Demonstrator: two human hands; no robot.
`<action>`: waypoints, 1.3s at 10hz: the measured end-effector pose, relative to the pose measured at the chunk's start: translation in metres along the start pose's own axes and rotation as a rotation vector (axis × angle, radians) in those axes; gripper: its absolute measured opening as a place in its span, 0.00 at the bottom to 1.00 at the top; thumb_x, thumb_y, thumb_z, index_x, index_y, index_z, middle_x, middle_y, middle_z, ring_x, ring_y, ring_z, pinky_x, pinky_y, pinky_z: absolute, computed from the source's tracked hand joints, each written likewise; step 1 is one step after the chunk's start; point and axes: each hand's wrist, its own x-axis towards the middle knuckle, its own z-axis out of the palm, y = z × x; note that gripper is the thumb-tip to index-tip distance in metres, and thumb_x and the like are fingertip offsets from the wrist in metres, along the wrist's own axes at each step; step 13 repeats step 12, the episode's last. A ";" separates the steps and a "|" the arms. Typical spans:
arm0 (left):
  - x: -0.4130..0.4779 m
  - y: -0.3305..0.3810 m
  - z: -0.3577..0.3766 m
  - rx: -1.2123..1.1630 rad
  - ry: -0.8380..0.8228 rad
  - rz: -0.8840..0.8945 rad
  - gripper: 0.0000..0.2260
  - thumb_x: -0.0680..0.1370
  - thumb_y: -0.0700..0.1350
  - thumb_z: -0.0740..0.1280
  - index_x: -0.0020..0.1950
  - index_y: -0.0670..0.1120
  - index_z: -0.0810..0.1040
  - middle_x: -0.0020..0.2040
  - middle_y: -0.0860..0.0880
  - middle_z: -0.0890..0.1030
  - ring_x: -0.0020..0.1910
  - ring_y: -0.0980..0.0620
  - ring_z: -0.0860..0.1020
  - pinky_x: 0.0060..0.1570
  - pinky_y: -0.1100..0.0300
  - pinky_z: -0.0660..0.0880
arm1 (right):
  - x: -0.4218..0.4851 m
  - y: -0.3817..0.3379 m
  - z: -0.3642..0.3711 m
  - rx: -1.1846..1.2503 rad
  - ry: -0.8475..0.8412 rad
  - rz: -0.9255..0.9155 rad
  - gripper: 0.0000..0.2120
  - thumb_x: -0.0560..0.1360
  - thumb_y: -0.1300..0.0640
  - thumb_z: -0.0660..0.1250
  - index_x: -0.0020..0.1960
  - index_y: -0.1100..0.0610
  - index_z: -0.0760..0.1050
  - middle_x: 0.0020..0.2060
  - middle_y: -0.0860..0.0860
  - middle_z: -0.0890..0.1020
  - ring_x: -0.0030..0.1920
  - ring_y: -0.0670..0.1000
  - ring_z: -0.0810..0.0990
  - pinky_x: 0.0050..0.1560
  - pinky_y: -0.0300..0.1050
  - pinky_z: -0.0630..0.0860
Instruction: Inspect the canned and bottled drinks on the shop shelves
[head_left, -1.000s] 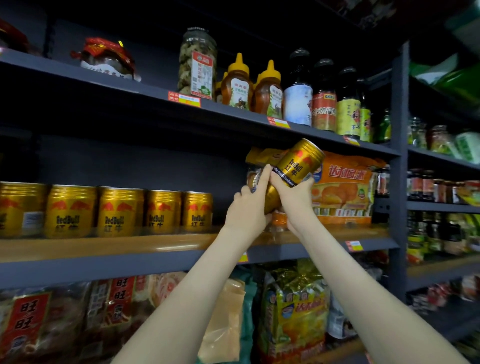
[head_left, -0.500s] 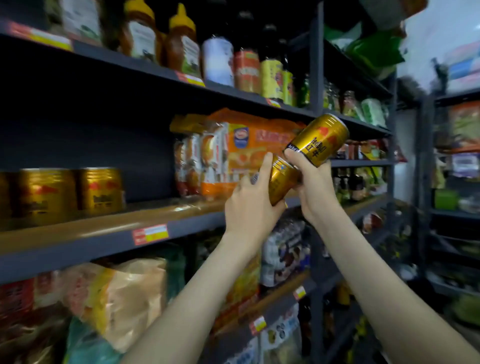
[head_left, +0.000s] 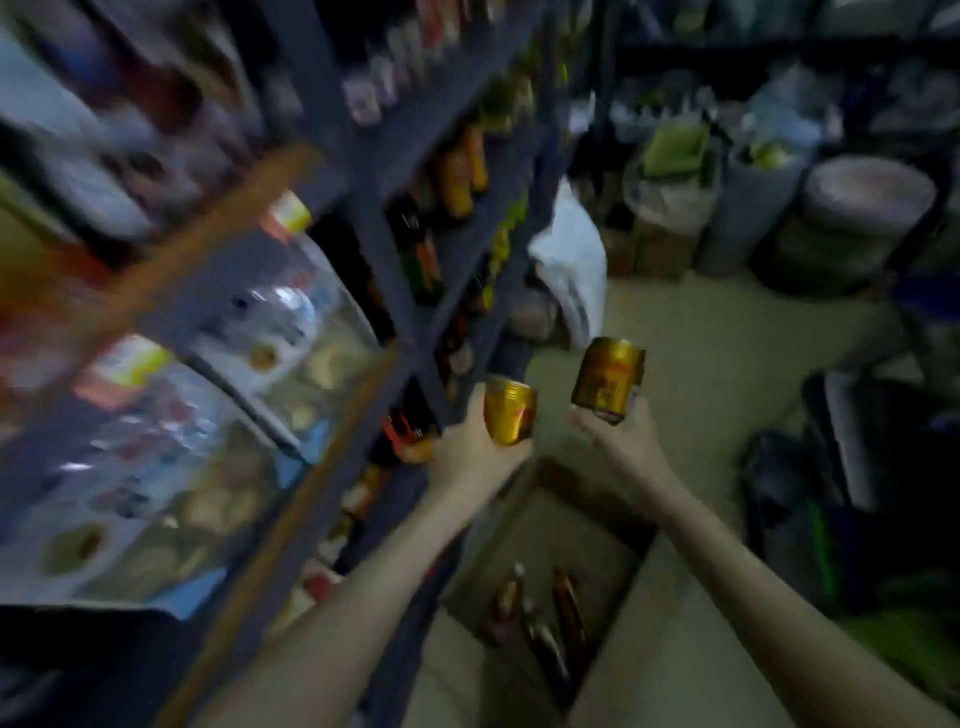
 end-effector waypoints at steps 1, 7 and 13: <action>0.022 -0.058 0.087 0.012 -0.125 -0.073 0.39 0.72 0.61 0.70 0.77 0.57 0.54 0.62 0.46 0.75 0.60 0.40 0.75 0.49 0.56 0.70 | 0.010 0.115 0.003 -0.100 0.007 0.192 0.19 0.69 0.52 0.75 0.51 0.58 0.70 0.43 0.56 0.78 0.42 0.52 0.80 0.37 0.40 0.75; 0.127 -0.405 0.525 0.161 -0.413 -0.472 0.40 0.74 0.56 0.70 0.79 0.51 0.51 0.67 0.41 0.74 0.63 0.40 0.74 0.60 0.47 0.71 | 0.080 0.660 0.153 -0.568 -0.160 0.659 0.31 0.70 0.51 0.74 0.64 0.61 0.62 0.60 0.59 0.71 0.62 0.59 0.73 0.56 0.56 0.75; 0.102 -0.358 0.518 -0.058 -0.510 -0.531 0.33 0.80 0.47 0.63 0.80 0.52 0.48 0.77 0.40 0.58 0.75 0.39 0.59 0.71 0.47 0.61 | 0.056 0.612 0.129 -0.853 -0.376 0.550 0.42 0.77 0.45 0.64 0.78 0.58 0.42 0.72 0.58 0.61 0.71 0.59 0.61 0.65 0.56 0.66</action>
